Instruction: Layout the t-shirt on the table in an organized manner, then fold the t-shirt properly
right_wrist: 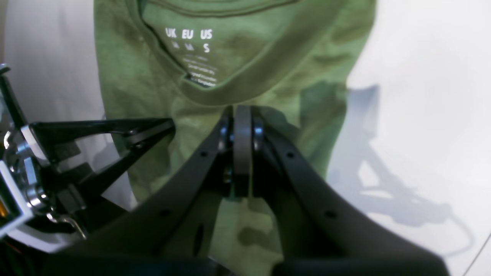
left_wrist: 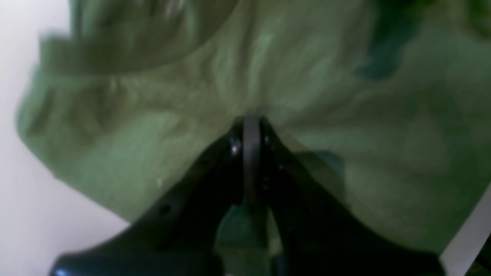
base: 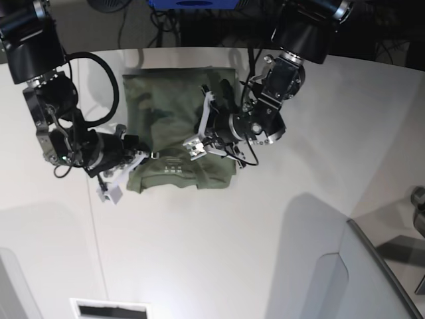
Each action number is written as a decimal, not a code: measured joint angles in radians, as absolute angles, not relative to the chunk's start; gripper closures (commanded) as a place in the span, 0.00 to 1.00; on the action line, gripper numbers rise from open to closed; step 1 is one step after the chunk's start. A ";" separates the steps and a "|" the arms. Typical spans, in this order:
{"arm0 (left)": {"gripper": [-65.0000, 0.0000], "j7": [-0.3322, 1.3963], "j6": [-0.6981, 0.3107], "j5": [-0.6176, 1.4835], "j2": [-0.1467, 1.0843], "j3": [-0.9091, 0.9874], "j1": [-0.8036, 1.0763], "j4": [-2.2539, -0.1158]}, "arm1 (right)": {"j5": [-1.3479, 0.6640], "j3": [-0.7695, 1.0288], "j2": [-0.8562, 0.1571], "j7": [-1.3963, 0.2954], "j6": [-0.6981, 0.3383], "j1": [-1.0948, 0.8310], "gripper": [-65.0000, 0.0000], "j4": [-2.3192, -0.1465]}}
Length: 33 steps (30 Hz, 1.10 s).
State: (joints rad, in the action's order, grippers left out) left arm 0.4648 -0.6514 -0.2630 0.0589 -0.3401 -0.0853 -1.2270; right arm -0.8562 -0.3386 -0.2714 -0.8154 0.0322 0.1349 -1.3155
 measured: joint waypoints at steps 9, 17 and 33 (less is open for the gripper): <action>1.00 0.503 -0.627 -0.163 0.121 -0.334 -0.079 -1.268 | -0.852 -0.339 -0.274 -0.734 0.028 0.134 1.00 -1.243; 1.00 0.500 -0.603 -0.073 0.132 -0.213 -0.061 -1.472 | -0.705 -0.340 -0.301 -0.727 0.022 0.133 1.00 -1.411; 1.00 0.157 -0.606 -0.074 0.299 0.149 0.522 -1.737 | -0.380 0.190 -0.376 -0.497 -0.277 -0.447 1.00 -1.716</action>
